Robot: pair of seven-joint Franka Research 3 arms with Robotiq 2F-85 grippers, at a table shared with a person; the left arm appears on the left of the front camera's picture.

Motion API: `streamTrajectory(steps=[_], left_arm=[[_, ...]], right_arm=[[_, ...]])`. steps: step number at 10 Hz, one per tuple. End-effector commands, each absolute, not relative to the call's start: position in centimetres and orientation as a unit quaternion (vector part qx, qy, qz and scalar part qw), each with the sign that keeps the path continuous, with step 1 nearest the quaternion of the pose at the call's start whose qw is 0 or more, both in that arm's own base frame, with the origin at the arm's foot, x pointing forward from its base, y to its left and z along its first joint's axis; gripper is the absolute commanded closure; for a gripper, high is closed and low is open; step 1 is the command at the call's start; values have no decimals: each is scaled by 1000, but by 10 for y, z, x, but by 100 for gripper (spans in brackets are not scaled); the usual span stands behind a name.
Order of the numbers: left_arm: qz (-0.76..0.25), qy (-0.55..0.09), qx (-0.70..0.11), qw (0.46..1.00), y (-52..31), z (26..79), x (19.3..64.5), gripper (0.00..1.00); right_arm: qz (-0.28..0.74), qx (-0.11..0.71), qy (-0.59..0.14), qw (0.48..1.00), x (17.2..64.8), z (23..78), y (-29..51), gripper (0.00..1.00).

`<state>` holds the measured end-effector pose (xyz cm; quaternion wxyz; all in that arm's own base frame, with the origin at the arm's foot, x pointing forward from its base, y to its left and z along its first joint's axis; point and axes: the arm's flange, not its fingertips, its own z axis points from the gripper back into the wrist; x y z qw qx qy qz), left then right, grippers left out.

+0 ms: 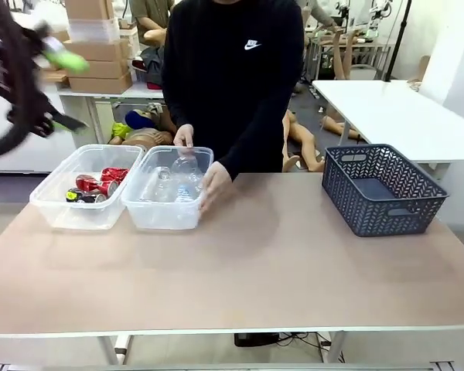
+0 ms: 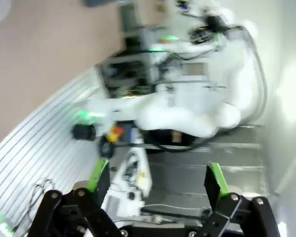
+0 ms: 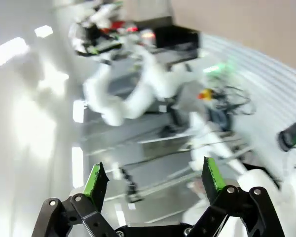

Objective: Sort the waste into each basket.
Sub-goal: Release the Organizing box you were holding.

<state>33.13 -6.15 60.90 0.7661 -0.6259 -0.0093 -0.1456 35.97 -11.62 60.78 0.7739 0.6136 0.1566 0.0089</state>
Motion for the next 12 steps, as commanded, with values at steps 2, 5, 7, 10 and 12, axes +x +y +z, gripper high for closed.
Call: streamTrajectory(steps=[2,5,7,10,12], left_arm=[[-32,27,-777,628,-69,578,361,0],[-127,-4,-690,713,-43,601,335,0],[-127,-4,-690,713,-43,601,335,0],[-127,-4,-690,713,-43,601,335,0],[-127,-4,-690,713,-43,601,335,0]], right_arm=[[-194,733,161,632,384,610,-126,0],[-103,692,190,689,382,588,-138,0],[-103,692,190,689,382,588,-138,0],[-103,692,190,689,382,588,-138,0],[-103,692,190,689,382,588,-138,0]])
